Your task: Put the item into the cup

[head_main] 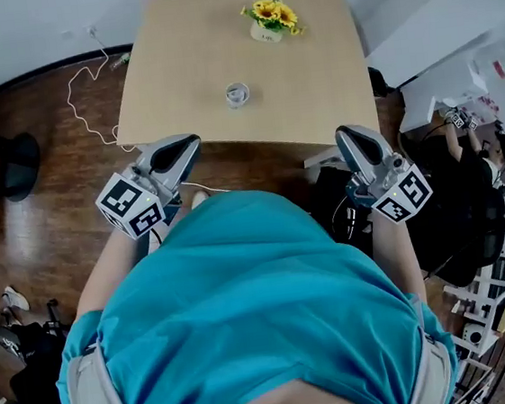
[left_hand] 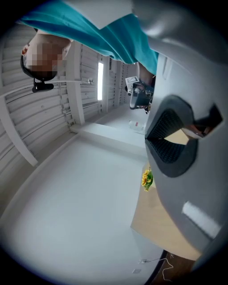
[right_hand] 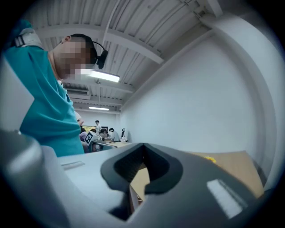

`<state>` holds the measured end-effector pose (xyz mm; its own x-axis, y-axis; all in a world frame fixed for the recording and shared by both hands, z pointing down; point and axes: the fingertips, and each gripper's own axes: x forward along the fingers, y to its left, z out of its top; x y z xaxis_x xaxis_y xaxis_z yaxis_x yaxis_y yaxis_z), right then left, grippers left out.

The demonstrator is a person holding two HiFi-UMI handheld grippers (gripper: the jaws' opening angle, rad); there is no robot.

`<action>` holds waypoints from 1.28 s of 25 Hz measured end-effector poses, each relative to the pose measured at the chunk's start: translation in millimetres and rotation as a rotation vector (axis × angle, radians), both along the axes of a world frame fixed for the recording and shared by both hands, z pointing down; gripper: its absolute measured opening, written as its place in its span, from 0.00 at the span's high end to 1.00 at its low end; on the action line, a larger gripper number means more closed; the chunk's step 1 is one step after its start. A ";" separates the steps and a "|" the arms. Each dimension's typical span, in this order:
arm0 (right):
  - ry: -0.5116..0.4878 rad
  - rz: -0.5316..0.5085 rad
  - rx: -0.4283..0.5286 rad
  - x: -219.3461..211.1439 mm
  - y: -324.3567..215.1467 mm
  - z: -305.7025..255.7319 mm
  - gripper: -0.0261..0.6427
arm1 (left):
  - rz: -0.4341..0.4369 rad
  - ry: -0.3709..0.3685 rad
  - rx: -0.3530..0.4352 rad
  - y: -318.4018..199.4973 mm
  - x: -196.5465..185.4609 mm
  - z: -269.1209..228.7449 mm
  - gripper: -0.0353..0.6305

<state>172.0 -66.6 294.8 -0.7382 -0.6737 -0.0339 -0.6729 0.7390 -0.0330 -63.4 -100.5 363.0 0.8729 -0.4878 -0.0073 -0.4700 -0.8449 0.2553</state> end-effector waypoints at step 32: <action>-0.099 -0.029 -0.072 -27.5 284.2 32.4 0.96 | -0.059 -0.057 -0.003 300.4 -39.5 -1.0 0.94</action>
